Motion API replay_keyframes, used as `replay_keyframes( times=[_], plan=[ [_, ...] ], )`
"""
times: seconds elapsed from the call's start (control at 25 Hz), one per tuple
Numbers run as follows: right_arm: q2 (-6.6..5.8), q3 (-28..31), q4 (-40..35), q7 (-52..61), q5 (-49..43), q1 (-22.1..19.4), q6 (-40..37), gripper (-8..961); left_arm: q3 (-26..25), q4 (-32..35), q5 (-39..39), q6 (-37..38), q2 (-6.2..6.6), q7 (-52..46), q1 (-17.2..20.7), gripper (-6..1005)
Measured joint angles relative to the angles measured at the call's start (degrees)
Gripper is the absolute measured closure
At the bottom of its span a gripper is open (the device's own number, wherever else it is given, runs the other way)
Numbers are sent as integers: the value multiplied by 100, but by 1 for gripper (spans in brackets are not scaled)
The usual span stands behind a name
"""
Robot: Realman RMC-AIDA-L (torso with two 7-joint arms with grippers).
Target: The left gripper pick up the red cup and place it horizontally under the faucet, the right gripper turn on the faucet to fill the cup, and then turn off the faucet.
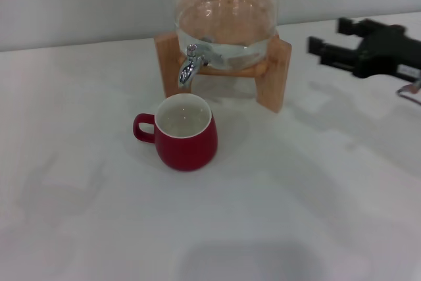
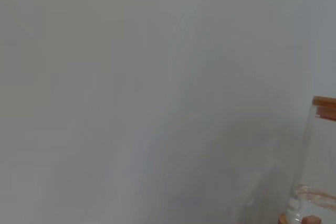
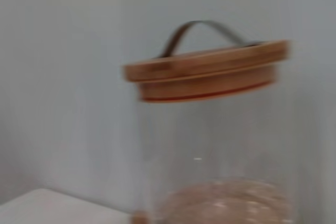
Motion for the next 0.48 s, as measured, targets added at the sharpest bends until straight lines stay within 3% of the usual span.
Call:
replay_keyframes(
  times=[0.48],
  plan=[
    [-7, 2126, 1815, -457, 85, 695, 793, 170, 8, -629, -271, -189, 5, 796, -50, 158]
  ],
)
